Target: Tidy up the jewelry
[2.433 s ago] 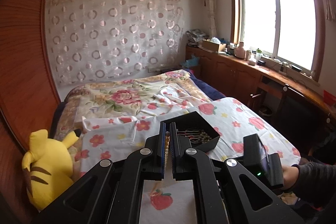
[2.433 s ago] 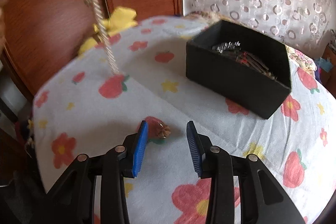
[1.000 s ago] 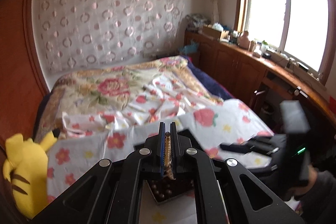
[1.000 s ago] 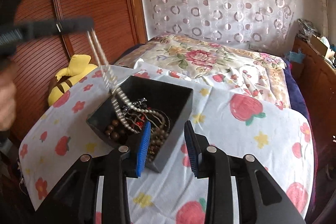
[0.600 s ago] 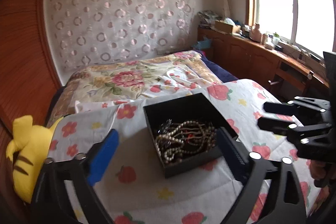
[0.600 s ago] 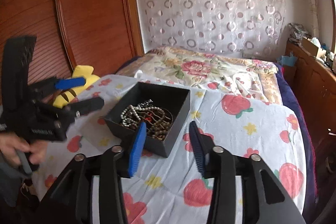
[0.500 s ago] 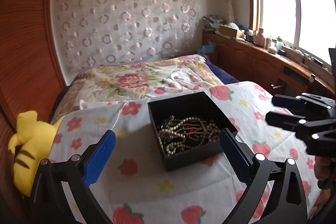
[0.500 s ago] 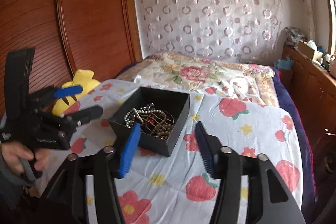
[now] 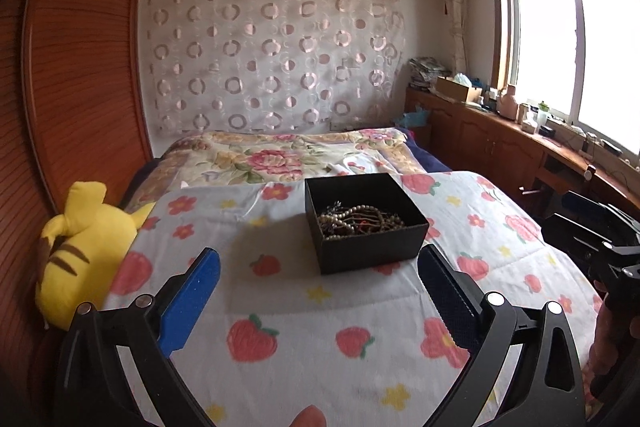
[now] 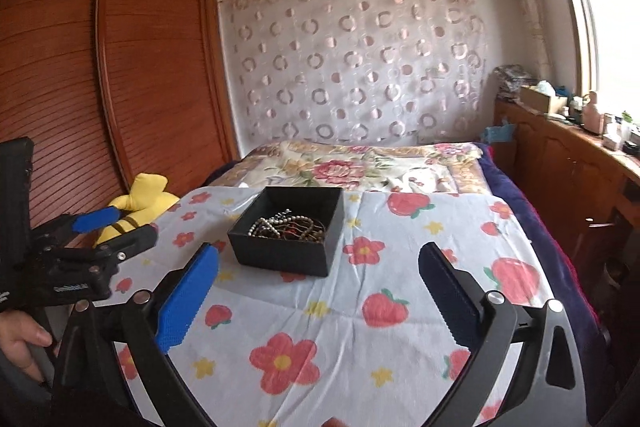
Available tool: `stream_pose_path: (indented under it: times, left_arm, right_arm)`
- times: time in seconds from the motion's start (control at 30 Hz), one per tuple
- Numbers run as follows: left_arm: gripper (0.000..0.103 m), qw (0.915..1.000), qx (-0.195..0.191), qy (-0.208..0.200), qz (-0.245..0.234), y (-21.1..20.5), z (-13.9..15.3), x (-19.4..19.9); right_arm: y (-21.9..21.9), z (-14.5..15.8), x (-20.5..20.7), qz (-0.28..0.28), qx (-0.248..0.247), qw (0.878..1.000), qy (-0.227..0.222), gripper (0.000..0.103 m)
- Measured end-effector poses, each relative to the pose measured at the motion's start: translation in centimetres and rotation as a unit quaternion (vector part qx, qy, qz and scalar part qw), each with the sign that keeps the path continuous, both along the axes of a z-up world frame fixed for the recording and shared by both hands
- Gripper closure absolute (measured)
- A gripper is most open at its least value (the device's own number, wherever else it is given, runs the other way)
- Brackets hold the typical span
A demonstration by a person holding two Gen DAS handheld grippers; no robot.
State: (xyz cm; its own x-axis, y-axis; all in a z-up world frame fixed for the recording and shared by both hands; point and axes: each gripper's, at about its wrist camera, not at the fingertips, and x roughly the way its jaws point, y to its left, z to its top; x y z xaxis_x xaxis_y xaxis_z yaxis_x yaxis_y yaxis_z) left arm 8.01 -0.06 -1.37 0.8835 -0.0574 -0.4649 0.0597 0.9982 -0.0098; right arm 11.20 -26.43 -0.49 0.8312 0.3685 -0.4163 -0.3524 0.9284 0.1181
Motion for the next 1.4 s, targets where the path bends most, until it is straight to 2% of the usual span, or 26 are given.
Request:
stream_pose_path:
  times: [0.3, 1.4]
  left_arm:
    - [0.008, 0.9998, 0.010, -0.008, 0.012, 0.2, 0.1, -2.2]
    - [0.008, 0.9997, 0.013, -0.015, 0.018, 0.3, 0.2, -3.2]
  right_arm:
    - [0.6, -0.1, -1.4, -0.009, -0.005, 1.000, -0.012, 0.002]
    - [0.5, 0.1, -2.2, -0.030, -0.008, 0.999, -0.024, 0.002]
